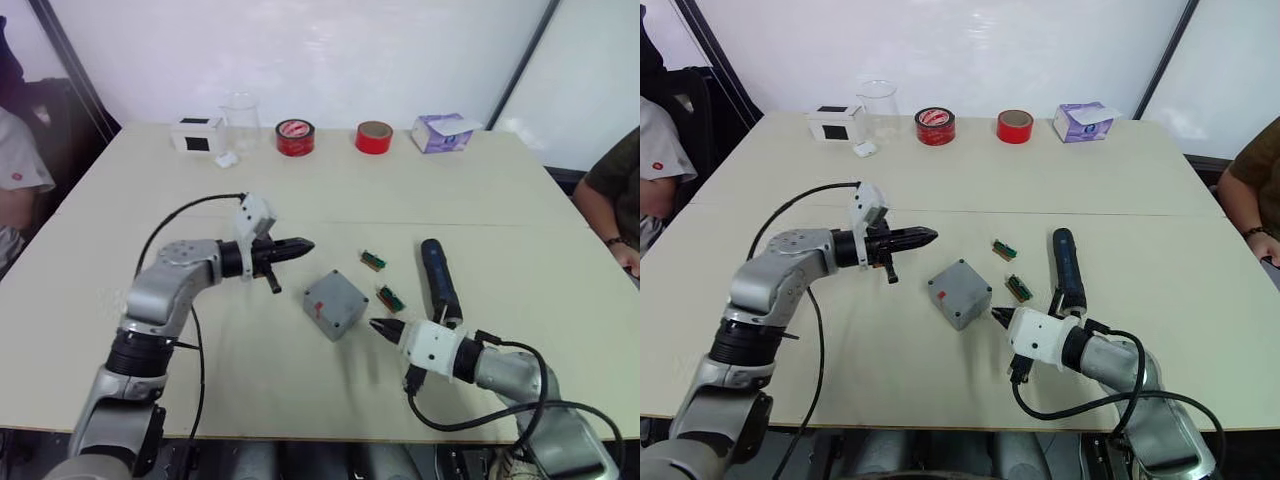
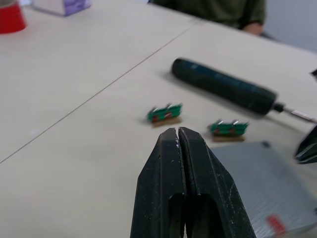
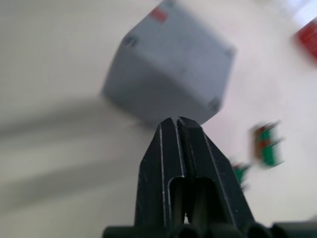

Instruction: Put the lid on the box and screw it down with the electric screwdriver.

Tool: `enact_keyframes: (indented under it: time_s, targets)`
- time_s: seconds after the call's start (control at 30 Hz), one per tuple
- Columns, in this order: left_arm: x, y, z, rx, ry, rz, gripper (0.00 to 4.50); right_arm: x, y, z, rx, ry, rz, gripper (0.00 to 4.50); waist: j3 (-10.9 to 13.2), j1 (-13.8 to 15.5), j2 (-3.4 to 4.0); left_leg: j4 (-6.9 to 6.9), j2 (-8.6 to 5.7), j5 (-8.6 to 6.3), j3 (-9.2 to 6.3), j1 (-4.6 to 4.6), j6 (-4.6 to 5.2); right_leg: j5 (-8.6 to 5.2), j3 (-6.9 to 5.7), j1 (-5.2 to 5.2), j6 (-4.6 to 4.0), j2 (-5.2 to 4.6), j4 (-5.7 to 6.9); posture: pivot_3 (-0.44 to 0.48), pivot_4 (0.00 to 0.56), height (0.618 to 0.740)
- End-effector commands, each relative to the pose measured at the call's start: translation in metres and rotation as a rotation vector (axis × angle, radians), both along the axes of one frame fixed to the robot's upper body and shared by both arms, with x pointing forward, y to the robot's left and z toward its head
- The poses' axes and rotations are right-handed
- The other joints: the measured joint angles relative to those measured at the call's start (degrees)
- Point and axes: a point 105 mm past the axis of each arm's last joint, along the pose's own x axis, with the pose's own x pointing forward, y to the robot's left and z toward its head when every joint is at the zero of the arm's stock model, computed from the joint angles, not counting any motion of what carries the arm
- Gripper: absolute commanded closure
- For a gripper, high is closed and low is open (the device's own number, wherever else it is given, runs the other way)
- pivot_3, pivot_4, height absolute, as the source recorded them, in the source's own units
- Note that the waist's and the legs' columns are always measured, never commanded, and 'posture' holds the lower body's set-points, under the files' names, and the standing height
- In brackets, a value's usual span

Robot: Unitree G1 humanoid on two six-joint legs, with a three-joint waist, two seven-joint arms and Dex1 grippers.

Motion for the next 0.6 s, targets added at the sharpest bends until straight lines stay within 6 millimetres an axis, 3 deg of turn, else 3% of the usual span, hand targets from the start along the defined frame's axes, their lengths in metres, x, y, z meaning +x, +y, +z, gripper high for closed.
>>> enact_keyframes:
  time_s: [0.03, 0.13, 0.3, 0.6]
  targets:
    - [0.000, 0.000, -0.004, 0.025, -0.049, 0.003, 4.50, 0.002, 0.008, 0.003, 0.008, 0.055, 0.027, 4.49, 0.01, -0.03, 0.00, -0.01, 0.01, 0.00, 0.00, 0.00, 0.00, 0.00, 0.00, -0.01, 0.00, 0.01, 0.00, 0.000, 0.150, 0.740]
    - [-0.003, -0.001, -0.029, 0.124, 0.006, -0.012, 4.50, 0.013, 0.010, 0.003, 0.032, 0.105, -0.020, 4.49, 0.02, 0.02, 0.03, -0.05, 0.01, 0.00, 0.01, -0.02, 0.00, 0.00, 0.00, -0.05, -0.01, 0.01, 0.00, 0.000, 0.150, 0.740]
    - [-0.018, -0.008, -0.050, 0.129, 0.133, -0.124, 4.50, 0.018, 0.019, 0.005, 0.079, 0.177, -0.049, 4.49, 0.03, 0.08, 0.02, -0.03, 0.01, 0.00, 0.04, -0.33, 0.00, 0.02, 0.02, -0.36, -0.03, -0.03, 0.02, 0.000, 0.150, 0.740]
    - [-0.028, -0.013, -0.065, 0.199, 0.151, -0.186, 4.50, 0.013, 0.028, 0.005, 0.119, 0.253, -0.053, 4.49, 0.03, 0.03, 0.02, 0.00, -0.02, 0.00, 0.04, -0.85, 0.00, 0.04, 0.01, -0.85, -0.04, -0.02, 0.00, 0.000, 0.150, 0.740]
